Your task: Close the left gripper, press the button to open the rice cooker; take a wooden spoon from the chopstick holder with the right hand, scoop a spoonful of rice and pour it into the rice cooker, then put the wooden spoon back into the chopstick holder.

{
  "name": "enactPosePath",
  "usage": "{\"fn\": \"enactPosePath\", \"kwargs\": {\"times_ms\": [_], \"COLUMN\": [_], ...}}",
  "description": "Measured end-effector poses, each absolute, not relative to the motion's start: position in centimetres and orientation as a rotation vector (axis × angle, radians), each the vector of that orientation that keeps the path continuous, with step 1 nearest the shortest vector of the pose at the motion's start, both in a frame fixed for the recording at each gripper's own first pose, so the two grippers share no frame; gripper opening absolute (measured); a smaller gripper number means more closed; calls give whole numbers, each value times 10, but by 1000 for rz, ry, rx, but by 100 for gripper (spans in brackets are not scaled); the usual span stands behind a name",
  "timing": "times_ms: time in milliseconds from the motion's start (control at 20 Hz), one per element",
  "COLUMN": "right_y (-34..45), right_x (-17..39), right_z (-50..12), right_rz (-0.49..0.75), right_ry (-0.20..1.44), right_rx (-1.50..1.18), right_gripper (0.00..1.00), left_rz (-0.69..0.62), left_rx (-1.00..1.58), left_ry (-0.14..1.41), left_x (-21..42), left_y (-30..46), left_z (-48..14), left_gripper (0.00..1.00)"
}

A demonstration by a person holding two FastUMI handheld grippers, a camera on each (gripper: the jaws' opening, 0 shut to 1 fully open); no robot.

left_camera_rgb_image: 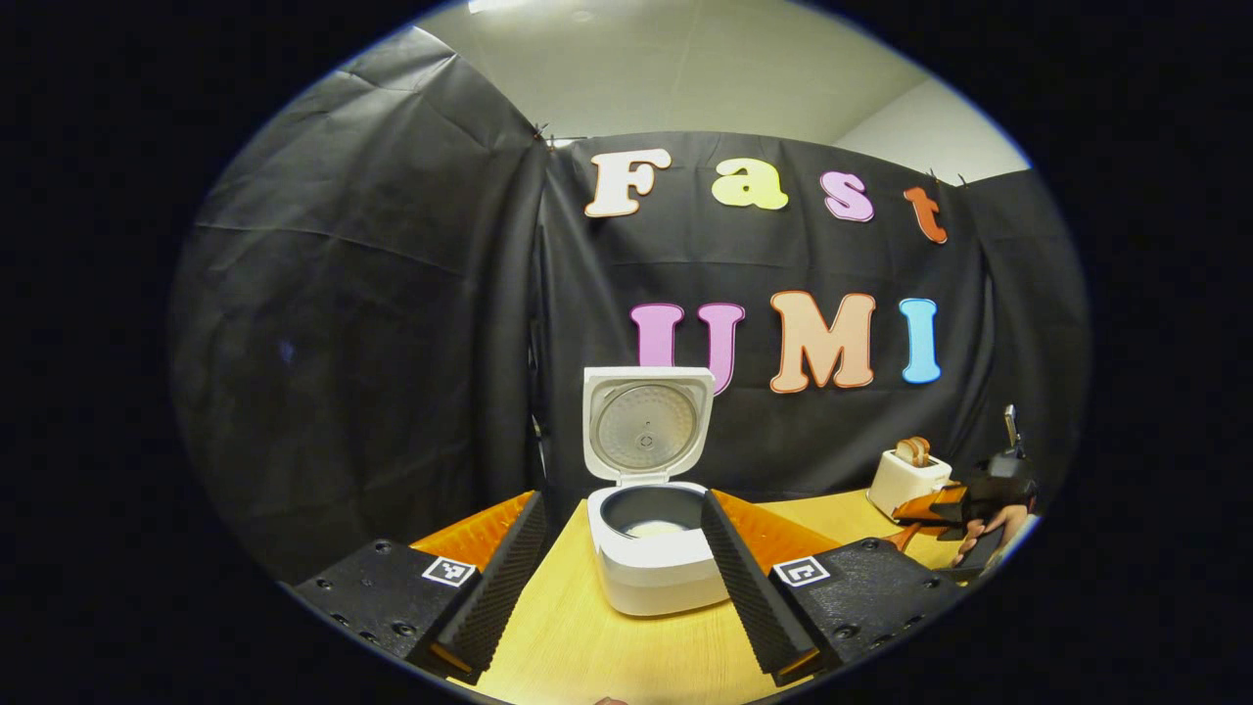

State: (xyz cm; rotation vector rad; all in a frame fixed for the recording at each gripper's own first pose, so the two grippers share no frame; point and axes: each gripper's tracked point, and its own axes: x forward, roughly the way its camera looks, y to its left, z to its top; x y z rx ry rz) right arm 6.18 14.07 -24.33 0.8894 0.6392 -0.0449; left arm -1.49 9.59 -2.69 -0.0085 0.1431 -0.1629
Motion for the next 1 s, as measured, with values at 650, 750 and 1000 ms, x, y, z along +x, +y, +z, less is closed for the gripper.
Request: {"fn": "enactPosePath", "kwargs": {"times_ms": [650, 750, 1000], "right_y": [268, 290, 351], "right_x": [124, 135, 168], "right_z": [-163, -155, -141], "right_rz": [170, 198, 257], "right_ry": [569, 558, 523], "right_rx": [909, 892, 838], "right_gripper": [21, 21, 19], "left_rz": [-27, -4, 45], "left_rx": [-63, -78, -93], "left_ry": [161, 167, 191], "left_x": [-34, -39, -54], "left_y": [158, 168, 191], "left_z": [-36, -40, -51], "left_gripper": [92, 95, 92]}}
